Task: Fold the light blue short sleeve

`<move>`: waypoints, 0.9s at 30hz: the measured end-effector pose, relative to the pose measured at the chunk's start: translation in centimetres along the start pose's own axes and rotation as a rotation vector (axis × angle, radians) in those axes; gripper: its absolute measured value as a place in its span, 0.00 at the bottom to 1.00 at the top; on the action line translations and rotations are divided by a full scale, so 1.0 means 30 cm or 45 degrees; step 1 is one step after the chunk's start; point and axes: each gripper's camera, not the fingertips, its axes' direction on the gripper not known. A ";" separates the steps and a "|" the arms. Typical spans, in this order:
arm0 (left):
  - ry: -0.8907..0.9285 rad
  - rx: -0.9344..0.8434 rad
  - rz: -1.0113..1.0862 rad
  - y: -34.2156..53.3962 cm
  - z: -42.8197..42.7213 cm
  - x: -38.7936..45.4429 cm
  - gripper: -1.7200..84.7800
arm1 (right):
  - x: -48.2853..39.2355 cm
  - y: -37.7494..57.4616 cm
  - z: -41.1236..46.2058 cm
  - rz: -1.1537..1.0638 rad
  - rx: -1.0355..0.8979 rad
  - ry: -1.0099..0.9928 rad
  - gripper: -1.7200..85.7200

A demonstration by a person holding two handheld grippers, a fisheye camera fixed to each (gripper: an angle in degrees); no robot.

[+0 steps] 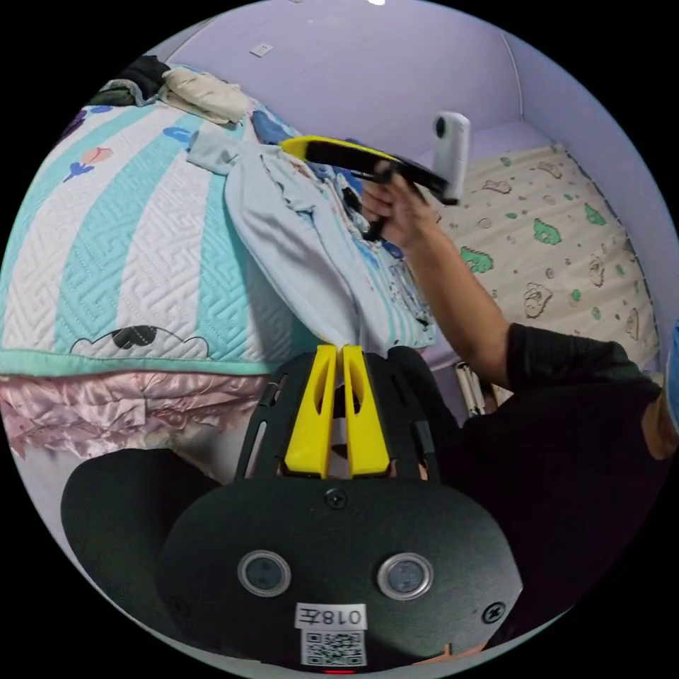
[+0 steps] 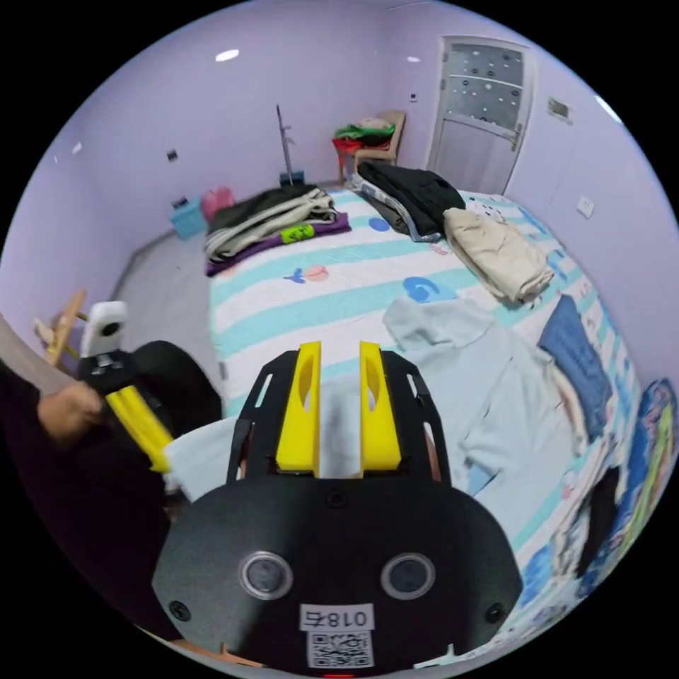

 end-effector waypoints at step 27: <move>-0.210 -0.368 0.192 -0.385 0.040 0.215 0.01 | 0.474 -0.404 0.117 0.435 -0.081 0.075 0.03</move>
